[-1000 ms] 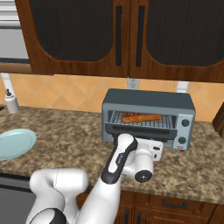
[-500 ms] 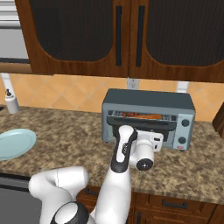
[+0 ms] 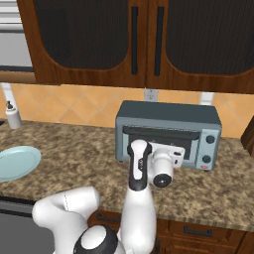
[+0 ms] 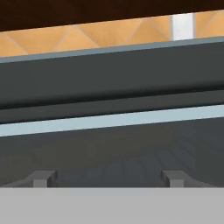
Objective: Pick up the kebab skewer and baguette bread, and place them inside the toaster oven. Close the toaster oven door and start by setting the timer.
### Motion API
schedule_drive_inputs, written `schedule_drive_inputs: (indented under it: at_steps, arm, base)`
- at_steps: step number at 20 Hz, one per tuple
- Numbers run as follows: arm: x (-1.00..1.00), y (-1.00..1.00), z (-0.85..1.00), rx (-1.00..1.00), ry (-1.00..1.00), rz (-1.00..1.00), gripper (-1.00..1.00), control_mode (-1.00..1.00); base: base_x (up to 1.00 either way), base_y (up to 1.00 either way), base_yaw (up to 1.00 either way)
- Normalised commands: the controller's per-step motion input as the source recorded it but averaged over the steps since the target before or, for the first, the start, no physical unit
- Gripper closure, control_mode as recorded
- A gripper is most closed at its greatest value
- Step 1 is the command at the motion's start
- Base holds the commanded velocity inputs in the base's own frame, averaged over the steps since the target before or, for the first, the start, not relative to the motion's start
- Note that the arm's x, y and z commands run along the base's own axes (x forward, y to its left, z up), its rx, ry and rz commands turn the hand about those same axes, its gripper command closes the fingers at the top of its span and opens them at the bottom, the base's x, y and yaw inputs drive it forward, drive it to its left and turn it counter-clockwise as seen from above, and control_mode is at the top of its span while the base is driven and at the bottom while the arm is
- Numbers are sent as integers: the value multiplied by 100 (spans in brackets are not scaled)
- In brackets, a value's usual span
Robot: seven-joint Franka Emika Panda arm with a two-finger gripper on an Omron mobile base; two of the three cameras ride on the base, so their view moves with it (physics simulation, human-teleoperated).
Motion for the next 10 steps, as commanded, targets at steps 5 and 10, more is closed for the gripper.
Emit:
schedule_drive_inputs:
  at_steps: [5,10]
  arm:
    - [5,-5,1,0,3,0,-100,-100]
    - [-13,-50,11,-1,8,0,-100,-100]
  base:
    - [0,0,0]
    - [0,0,0]
